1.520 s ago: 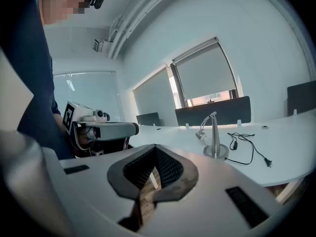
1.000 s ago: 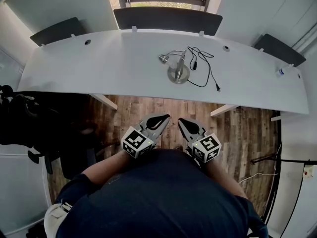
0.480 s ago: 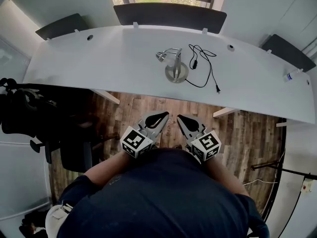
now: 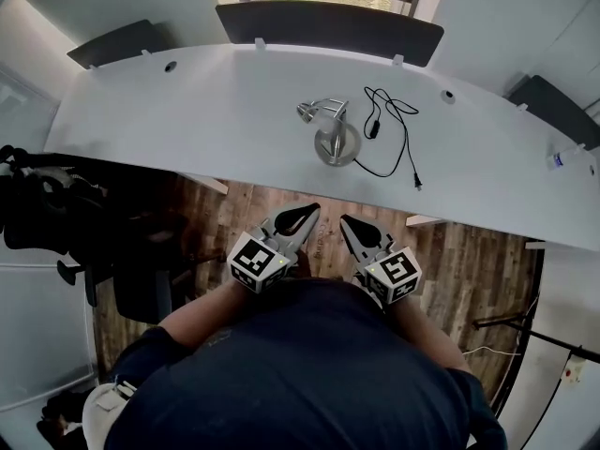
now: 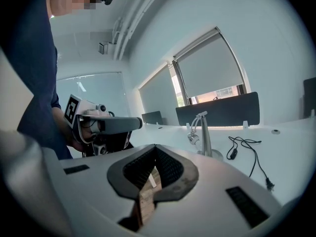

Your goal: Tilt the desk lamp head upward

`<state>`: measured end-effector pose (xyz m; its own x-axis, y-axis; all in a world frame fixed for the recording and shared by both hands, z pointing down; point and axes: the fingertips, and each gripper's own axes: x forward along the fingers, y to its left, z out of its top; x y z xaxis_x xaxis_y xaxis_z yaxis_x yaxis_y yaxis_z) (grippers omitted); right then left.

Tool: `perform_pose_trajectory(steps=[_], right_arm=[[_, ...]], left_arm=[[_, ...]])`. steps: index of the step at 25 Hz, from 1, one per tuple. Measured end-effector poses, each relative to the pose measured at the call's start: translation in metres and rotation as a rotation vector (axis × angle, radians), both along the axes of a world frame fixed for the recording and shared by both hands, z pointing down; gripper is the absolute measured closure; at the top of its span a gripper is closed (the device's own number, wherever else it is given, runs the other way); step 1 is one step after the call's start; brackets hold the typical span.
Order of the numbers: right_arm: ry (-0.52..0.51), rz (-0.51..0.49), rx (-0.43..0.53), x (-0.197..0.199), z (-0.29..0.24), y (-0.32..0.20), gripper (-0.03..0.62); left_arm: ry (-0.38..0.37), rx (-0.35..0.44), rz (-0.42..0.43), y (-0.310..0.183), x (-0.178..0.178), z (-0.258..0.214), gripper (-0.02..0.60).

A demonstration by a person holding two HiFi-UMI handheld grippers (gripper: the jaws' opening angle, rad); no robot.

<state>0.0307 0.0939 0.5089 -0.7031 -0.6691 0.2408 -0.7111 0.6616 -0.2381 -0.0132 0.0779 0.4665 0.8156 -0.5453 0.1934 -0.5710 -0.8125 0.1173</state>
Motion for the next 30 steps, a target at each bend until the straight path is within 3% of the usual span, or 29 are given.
perform_pose_trajectory(steps=[13,19,30], right_arm=[[0.096,0.151,-0.036,-0.013,0.004,-0.116,0.583],[0.110,0.214,-0.024,-0.006,0.003,-0.151,0.583],[0.140,0.096,-0.020,0.016,0.017,-0.196,0.583]], left_arm=[[-0.029,0.044,0.113,-0.134,-0.021,0.001,0.575],[-0.036,0.042,0.150,-0.171,-0.022,0.008,0.574],[-0.083,0.033,0.057,-0.209,-0.001,0.023,0.574]])
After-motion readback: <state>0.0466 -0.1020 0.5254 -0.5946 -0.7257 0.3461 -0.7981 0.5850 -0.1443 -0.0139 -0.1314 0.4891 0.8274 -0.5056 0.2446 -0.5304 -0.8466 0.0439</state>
